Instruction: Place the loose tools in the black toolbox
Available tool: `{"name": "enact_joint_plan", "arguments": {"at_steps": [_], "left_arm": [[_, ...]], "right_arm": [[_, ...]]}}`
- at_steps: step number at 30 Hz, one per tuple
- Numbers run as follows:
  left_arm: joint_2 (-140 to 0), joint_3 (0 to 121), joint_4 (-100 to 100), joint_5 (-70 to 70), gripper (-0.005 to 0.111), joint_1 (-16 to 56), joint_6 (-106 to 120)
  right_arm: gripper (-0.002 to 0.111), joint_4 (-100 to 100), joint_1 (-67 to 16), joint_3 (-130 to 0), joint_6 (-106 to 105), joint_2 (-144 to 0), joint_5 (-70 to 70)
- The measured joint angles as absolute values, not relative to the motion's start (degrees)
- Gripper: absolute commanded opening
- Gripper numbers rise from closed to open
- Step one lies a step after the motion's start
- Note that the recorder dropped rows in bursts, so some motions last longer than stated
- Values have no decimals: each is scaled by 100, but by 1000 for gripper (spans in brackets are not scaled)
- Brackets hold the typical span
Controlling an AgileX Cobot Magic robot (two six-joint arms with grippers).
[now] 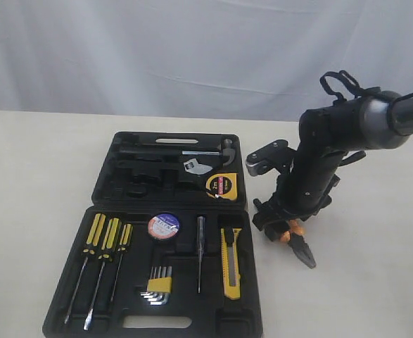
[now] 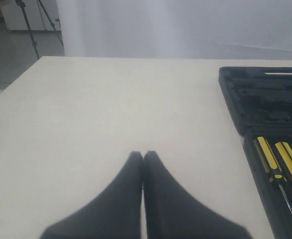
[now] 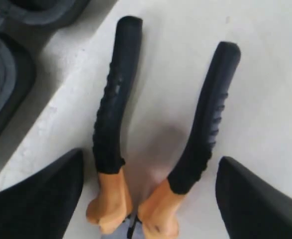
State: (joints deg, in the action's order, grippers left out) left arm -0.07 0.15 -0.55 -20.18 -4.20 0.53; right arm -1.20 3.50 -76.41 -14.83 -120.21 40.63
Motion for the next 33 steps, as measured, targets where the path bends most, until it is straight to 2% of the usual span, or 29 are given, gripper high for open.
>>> {"name": "enact_joint_plan", "arguments": {"at_steps": [3,5,8,13,21,29,33], "left_arm": [[-7,15,-55,-2018,0,-420,53],[-7,15,-55,-2018,0,-420,53],[-7,15,-55,-2018,0,-420,53],[-7,15,-55,-2018,0,-420,53],[-7,15,-55,-2018,0,-420,53],[-7,15,-55,-2018,0,-420,53],[-7,15,-55,-2018,0,-420,53]], "right_arm": [[70,-110,350,-7654,-1494,-12034,4065],[65,-110,350,-7654,-1525,-12034,4065],[43,-98,350,-7657,-1583,-12044,4065],[-1,-90,350,-7657,-1623,-12044,4065],[-1,-90,350,-7784,-1855,-12065,4260],[-1,-109,350,-8598,-2525,-12002,5854],[-1,-109,350,-8875,-2568,-11817,6183]]}}
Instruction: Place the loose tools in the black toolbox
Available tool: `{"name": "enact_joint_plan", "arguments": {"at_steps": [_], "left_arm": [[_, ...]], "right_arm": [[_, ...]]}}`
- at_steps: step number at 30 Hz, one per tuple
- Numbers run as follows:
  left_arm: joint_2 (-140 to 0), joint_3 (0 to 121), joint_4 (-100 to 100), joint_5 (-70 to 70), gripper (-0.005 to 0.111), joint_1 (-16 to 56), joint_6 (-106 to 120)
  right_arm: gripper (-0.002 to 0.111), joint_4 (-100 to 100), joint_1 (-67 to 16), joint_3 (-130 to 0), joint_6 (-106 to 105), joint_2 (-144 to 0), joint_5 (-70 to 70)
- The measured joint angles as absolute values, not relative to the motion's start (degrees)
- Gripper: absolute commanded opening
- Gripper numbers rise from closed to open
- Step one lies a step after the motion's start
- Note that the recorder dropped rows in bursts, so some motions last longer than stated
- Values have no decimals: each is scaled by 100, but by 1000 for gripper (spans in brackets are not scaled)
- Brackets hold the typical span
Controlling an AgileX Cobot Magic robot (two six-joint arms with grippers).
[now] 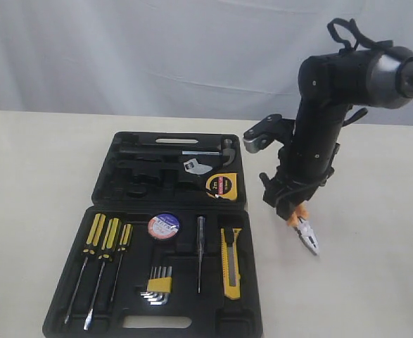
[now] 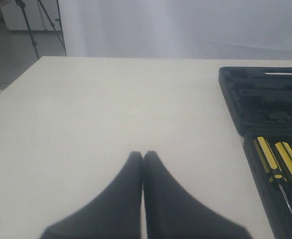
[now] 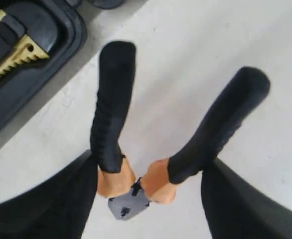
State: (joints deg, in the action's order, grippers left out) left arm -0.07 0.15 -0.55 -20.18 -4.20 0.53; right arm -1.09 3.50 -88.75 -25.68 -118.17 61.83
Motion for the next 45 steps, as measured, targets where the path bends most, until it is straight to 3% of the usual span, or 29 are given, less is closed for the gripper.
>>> {"name": "enact_joint_plan", "arguments": {"at_steps": [38,39,43,45], "left_arm": [[-7,15,-55,-2018,0,-420,53],[-7,15,-55,-2018,0,-420,53],[-7,15,-55,-2018,0,-420,53],[-7,15,-55,-2018,0,-420,53]], "right_arm": [[1,-282,110,-8912,-1746,-12593,5777],[4,-379,20,-8912,-1632,-12602,5754],[50,-585,-91,-8951,-1428,-12661,5793],[49,-593,-99,-8974,-1341,-12697,5830]]}}
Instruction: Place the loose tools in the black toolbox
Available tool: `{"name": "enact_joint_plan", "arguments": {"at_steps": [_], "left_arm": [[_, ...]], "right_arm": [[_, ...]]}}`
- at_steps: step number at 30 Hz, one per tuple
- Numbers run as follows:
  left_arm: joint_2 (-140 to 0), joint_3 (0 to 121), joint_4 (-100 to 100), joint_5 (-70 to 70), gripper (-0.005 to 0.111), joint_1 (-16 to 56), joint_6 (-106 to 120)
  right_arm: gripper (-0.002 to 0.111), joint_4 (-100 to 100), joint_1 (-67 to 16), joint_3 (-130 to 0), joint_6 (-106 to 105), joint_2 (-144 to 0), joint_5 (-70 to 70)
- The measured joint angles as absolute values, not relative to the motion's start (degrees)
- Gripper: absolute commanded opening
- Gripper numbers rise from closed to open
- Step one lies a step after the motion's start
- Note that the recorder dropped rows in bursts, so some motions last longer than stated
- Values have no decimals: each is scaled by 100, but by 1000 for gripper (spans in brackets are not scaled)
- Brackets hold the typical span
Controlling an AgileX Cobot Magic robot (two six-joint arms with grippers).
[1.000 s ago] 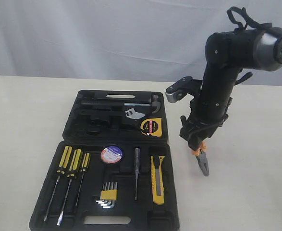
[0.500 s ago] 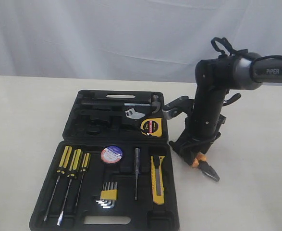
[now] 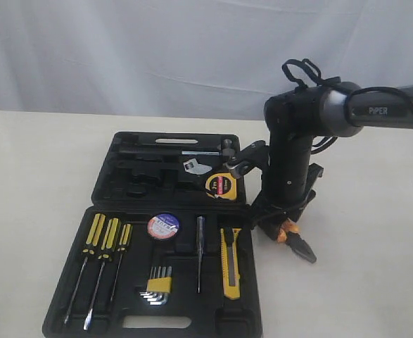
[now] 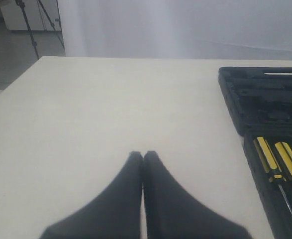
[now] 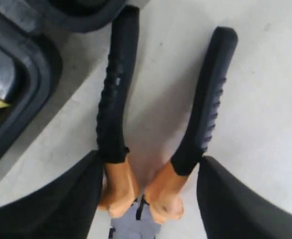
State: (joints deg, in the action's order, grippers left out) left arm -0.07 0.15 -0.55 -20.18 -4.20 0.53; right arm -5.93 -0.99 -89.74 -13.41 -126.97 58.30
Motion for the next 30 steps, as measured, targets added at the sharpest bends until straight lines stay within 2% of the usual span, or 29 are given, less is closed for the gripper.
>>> {"name": "enact_joint_plan", "arguments": {"at_steps": [3,5,14,21,26,28,30], "left_arm": [[-7,15,-55,-2018,0,-420,53],[-7,15,-55,-2018,0,-420,53],[-7,15,-55,-2018,0,-420,53],[-7,15,-55,-2018,0,-420,53],[-7,15,-55,-2018,0,-420,53],[-7,15,-55,-2018,0,-420,53],[-7,15,-55,-2018,0,-420,53]], "right_arm": [[25,-602,-113,-9009,-1319,-12763,5885],[0,-606,-113,-9022,-1311,-12800,5907],[-1,-594,-113,-8976,-1479,-12640,5921],[-1,-305,-165,-8908,-1631,-11566,6143],[0,-305,-165,-8908,-1602,-11294,6195],[4,-305,-165,-8908,-1368,-11282,6207],[16,-305,-165,-8908,-1184,-11282,6236]]}}
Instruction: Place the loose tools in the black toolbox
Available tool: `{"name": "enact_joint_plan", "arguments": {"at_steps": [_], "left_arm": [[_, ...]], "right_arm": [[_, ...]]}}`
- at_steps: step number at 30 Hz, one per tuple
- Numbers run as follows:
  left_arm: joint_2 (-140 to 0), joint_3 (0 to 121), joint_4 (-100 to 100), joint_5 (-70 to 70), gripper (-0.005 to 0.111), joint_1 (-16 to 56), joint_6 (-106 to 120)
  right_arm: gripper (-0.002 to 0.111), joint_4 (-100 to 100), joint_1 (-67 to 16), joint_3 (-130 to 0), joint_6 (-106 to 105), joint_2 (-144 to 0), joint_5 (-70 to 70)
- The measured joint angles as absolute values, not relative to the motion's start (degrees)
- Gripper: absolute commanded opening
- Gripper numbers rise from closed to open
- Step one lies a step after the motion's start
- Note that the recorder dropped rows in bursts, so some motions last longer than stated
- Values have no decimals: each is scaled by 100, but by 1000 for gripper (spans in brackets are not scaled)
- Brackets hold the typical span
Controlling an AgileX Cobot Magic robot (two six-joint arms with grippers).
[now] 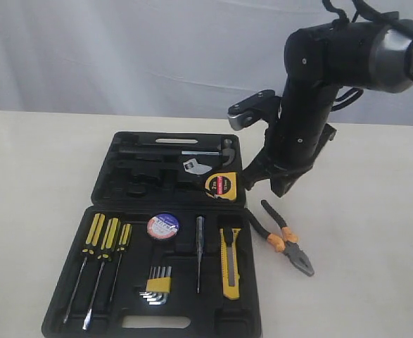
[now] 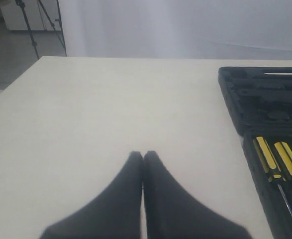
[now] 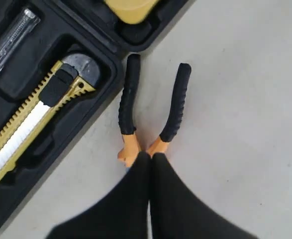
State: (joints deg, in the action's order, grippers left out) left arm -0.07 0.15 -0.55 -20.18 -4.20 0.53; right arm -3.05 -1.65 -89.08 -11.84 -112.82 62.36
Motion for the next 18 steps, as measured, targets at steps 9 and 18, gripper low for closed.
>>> {"name": "enact_joint_plan", "arguments": {"at_steps": [9,18], "left_arm": [[-7,15,-55,-2018,0,-420,53],[-7,15,-55,-2018,0,-420,53]], "right_arm": [[61,-281,-165,-8815,-720,-11282,6549],[67,-281,-165,-7896,-699,-11340,4914]]}}
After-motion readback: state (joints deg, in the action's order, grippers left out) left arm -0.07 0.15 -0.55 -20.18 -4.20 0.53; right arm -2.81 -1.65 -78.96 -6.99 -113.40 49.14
